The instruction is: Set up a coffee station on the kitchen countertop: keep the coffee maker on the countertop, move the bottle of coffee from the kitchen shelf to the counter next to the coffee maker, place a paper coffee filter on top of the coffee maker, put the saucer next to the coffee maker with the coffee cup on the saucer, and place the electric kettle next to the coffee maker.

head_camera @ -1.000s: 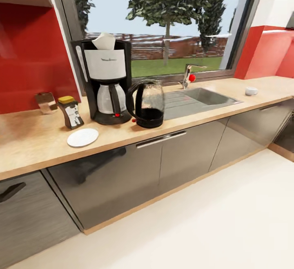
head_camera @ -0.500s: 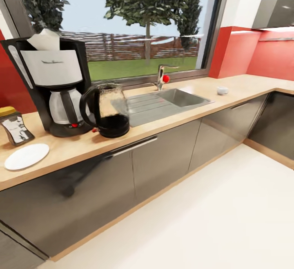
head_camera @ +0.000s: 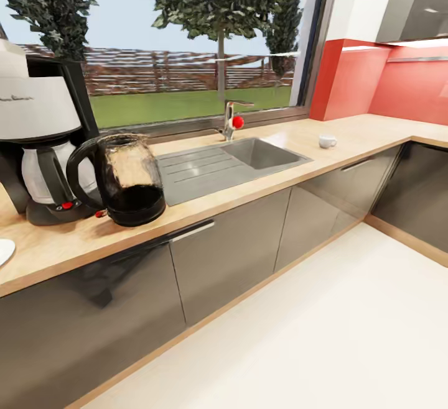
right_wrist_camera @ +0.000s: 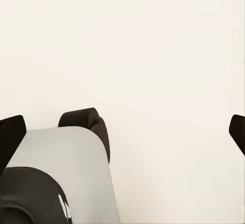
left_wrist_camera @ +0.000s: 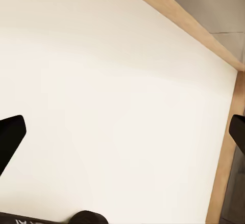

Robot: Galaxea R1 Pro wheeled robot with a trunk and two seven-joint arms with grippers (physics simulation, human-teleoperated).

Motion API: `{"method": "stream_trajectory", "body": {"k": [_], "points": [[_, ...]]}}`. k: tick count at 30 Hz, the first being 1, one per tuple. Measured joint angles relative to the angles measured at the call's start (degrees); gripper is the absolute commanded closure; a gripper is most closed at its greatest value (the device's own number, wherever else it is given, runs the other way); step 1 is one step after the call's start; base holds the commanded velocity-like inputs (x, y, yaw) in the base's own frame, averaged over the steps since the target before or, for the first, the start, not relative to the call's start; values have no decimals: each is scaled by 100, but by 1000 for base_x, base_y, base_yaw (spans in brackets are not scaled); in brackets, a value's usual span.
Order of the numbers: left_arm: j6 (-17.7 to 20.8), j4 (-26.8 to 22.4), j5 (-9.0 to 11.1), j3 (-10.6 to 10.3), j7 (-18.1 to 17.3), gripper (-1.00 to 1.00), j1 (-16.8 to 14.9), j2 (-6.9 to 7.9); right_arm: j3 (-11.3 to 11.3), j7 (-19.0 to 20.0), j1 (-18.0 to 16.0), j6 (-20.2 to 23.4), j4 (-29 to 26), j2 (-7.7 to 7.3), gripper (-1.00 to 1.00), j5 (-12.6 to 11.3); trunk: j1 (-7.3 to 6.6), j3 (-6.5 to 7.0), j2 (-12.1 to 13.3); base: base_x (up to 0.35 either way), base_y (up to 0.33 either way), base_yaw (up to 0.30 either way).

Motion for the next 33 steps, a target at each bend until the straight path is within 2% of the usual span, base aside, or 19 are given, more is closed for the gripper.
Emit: {"method": "stream_trajectory", "body": {"k": [6, 24, 33], "points": [[0, 1, 0, 1, 0, -100, -1, 0, 0, 0, 1, 5, -1, 0, -100, -1, 0, 0, 0, 213, -242, -102], [0, 2, 0, 1, 0, -100, -2, -1, 0, 0, 2, 7, 1, 0, -100, -1, 0, 0, 0, 213, -242, -240], [0, 0, 0, 1, 0, -100, 0, 0, 0, 0, 0, -1, 3, 0, -100, 0, 0, 0, 0, 213, -243, -66]]}}
